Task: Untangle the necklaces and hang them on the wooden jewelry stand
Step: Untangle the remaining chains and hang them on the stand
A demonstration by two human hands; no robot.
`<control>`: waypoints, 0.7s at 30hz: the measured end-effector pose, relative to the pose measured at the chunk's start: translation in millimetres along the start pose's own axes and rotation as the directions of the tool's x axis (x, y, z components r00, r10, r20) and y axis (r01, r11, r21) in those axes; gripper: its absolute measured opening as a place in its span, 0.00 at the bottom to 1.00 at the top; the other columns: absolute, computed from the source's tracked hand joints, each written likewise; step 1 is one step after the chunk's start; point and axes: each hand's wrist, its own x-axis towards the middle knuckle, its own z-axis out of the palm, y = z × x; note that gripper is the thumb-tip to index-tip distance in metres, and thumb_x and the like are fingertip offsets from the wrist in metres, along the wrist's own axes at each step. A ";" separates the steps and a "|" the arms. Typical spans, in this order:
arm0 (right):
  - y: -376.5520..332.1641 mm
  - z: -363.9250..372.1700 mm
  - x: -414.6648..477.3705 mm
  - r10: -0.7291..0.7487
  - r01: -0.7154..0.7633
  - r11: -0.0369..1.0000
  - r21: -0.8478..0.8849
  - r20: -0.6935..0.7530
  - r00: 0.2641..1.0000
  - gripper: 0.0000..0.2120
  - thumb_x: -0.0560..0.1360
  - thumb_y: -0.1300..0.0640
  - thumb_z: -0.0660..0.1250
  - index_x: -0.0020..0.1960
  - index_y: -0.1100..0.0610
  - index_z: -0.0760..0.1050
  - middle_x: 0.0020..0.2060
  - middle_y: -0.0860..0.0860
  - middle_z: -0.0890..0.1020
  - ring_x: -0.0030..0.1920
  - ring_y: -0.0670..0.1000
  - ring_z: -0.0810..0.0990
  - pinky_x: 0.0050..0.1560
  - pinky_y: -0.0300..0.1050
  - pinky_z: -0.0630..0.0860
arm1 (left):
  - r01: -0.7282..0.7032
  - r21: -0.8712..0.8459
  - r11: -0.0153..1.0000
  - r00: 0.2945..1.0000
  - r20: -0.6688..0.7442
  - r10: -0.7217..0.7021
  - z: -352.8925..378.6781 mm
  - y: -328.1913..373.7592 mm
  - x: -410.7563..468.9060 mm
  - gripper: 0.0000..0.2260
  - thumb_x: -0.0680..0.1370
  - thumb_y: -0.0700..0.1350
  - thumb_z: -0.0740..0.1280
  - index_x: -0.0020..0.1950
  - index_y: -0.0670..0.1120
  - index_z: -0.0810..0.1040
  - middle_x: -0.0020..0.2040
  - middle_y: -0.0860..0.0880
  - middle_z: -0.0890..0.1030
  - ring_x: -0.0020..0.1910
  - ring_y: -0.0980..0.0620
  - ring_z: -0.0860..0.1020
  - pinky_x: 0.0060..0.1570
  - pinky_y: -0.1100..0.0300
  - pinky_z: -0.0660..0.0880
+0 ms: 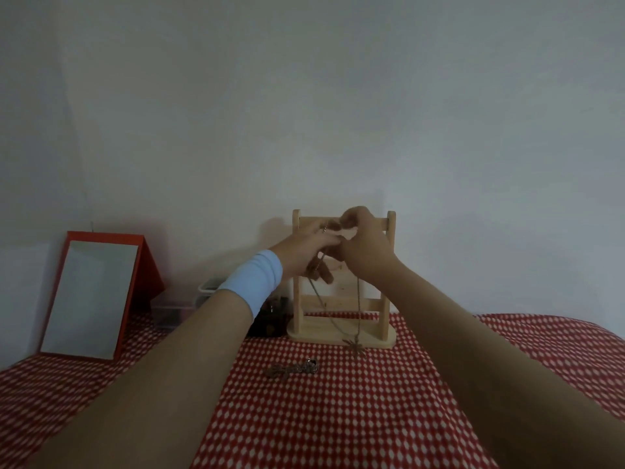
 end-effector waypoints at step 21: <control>63.6 -63.3 5.1 0.263 -0.480 0.709 0.516 0.438 0.860 0.19 0.82 0.52 0.59 0.34 0.51 0.60 0.31 0.50 0.62 0.36 0.54 0.52 0.34 0.44 0.66 | 0.026 -0.419 0.907 0.998 0.057 -0.002 -5.1 -23.9 29.8 0.13 0.82 0.41 0.61 0.37 0.43 0.74 0.23 0.50 0.68 0.35 0.48 0.76 0.41 0.60 0.80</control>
